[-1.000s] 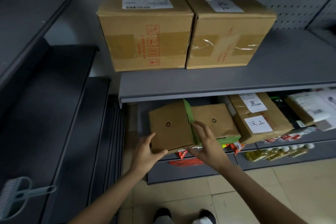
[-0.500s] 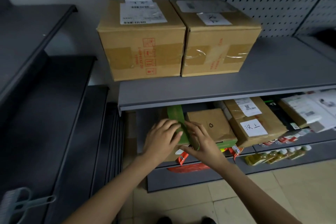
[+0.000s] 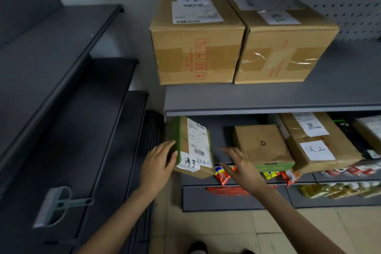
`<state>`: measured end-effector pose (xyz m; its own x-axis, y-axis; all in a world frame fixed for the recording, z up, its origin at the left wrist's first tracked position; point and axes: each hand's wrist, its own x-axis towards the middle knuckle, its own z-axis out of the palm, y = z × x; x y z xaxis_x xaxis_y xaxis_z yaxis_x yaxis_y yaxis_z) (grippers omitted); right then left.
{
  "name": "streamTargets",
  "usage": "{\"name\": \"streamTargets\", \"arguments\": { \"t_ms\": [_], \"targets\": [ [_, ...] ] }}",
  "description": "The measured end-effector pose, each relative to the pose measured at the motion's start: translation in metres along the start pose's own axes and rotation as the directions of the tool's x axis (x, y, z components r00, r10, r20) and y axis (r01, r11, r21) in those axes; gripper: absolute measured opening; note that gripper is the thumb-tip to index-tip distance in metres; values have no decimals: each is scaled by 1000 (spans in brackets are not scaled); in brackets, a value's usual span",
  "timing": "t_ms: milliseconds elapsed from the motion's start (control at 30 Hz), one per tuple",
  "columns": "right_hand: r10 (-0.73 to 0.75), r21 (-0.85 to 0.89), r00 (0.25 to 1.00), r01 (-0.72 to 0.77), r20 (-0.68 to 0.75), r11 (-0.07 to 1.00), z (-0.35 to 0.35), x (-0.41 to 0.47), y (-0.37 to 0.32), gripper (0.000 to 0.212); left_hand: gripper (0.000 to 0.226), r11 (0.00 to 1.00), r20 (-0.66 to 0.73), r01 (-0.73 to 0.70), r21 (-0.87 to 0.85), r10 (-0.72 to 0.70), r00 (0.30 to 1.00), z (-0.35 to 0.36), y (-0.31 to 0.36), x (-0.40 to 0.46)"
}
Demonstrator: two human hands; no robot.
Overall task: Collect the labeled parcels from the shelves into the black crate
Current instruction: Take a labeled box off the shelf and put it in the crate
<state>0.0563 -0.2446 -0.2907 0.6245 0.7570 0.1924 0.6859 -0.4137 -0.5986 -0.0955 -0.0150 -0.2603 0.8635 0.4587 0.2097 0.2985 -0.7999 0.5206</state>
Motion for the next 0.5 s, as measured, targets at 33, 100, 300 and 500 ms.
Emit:
{"name": "streamTargets", "arguments": {
  "t_ms": [33,100,300,500],
  "targets": [
    [-5,5,1000,5,12,1000,3,0,-1,43,60,999,29,33,-38,-32,999,2,-7,-2],
    [-14,14,999,13,45,1000,8,0,-1,42,55,983,134,132,-126,-115,984,8,-18,-4],
    [-14,-30,995,17,95,999,17,0,9,42,46,943,350,308,-128,-248,903,38,-23,-8],
    [103,-87,990,-95,93,992,9,22,13,41,49,935,246,354,-12,-340,908,41,-12,14]
  ]
}}
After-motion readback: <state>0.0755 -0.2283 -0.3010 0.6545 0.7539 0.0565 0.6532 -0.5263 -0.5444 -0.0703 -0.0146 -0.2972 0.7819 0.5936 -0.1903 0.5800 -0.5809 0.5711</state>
